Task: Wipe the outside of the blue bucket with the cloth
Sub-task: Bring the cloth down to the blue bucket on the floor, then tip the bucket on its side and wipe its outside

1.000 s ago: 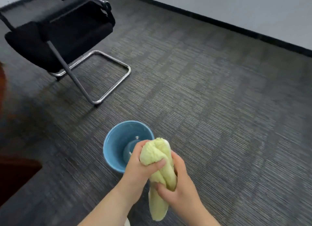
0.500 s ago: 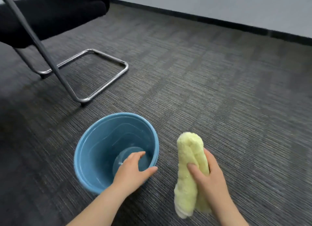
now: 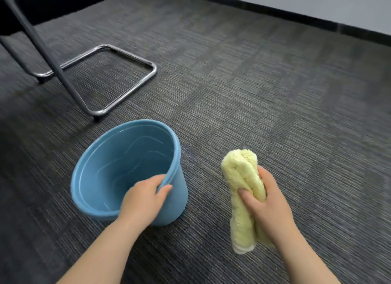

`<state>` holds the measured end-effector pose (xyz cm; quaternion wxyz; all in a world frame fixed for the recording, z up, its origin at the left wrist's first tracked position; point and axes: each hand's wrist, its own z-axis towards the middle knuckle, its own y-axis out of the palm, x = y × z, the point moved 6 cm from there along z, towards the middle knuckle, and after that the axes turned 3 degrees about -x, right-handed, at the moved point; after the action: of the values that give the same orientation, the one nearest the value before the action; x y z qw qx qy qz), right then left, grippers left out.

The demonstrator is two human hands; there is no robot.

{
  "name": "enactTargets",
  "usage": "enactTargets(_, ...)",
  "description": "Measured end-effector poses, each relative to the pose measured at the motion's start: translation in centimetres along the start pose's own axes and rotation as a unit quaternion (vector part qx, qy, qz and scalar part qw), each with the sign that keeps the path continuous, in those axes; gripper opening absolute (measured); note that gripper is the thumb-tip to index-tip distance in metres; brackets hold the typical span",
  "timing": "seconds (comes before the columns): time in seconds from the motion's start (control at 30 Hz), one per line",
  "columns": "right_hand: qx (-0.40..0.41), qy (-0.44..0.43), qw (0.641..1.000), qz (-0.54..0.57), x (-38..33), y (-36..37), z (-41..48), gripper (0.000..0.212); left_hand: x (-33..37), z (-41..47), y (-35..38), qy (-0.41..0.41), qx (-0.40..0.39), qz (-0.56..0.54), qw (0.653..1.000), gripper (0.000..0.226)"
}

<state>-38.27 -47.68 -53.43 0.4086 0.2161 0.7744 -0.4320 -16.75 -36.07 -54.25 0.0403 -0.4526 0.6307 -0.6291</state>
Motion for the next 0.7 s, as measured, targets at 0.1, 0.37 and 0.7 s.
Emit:
enactTargets(0.1, 0.005, -0.005, 1.000, -0.001, -0.1, -0.4, -0.7, 0.046, -1.7, -0.1, -3.0, -0.016, 0.066, -0.027, 0.997, 0.023)
enactTargets(0.37, 0.023, -0.029, 0.999, 0.018, -1.7, -0.7, -0.8, 0.049, -2.9, -0.4, -5.4, -0.056, 0.179, -0.301, 0.935, 0.016)
enactTargets(0.7, 0.000, 0.018, 0.997, -0.071, -0.2, 0.5, -0.4, 0.056, -1.4, -0.1, -0.4, -0.037, 0.008, -0.408, 0.912, 0.035)
